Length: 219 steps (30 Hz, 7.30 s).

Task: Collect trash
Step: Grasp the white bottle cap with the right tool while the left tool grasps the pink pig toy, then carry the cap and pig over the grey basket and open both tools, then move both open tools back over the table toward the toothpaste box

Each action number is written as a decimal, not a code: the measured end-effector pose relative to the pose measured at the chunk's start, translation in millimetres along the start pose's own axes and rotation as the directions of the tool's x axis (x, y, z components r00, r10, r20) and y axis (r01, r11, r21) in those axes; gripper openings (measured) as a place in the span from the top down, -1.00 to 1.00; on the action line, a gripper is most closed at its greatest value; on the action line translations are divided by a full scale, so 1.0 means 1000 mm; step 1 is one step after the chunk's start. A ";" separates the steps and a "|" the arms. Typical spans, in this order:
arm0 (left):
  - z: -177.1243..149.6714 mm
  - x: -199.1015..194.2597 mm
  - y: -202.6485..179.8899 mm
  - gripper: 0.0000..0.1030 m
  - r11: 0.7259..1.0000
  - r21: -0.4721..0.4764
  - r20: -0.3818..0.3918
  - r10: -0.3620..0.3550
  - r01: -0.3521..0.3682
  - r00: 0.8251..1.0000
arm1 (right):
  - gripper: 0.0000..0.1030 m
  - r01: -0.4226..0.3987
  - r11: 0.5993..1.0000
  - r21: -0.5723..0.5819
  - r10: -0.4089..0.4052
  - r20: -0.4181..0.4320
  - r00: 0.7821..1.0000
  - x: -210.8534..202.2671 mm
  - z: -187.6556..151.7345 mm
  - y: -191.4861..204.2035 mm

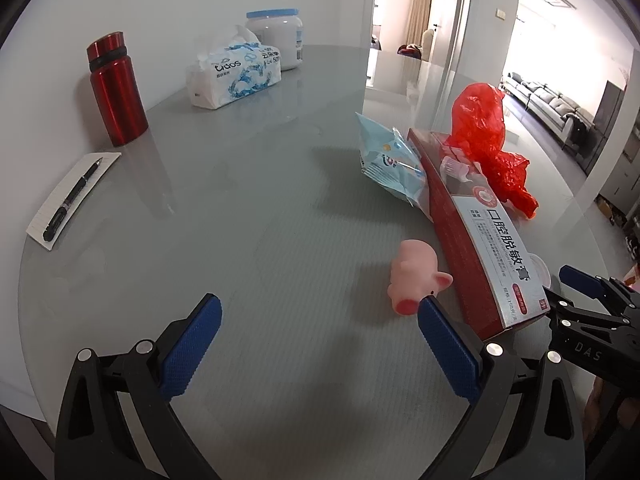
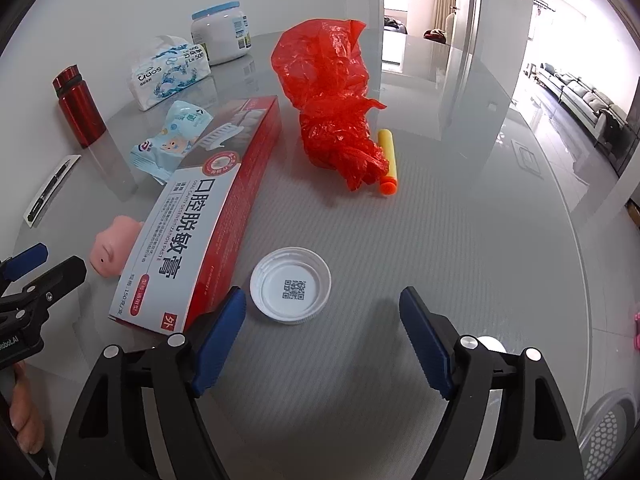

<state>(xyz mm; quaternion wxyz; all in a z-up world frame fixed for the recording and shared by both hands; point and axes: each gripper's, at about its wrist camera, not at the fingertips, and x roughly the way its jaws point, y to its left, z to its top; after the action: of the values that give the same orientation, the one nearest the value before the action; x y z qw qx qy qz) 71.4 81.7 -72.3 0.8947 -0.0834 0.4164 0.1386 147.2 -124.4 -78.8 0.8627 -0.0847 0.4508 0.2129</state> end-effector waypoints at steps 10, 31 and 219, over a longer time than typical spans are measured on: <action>-0.002 0.002 -0.006 -0.88 1.000 0.004 -0.016 -0.031 0.031 0.999 | 0.23 -0.027 0.999 -0.018 0.028 0.029 0.999 -0.005 -0.002 0.002; 0.010 0.027 -0.028 -0.82 0.999 0.026 -0.042 -0.041 0.042 0.998 | 0.23 -0.063 0.991 0.122 0.057 0.053 0.997 -0.025 -0.022 -0.027; 0.029 -0.001 -0.112 -0.84 0.995 0.050 0.004 -0.085 0.085 0.996 | -0.35 -0.070 0.964 0.256 0.029 0.162 0.986 -0.099 -0.084 -0.102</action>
<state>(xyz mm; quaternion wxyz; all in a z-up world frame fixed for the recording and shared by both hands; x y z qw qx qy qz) 126.8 -17.3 -49.1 0.9029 -0.0782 0.4128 0.0903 80.9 -273.0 -51.7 0.8936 0.0578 0.4075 0.1793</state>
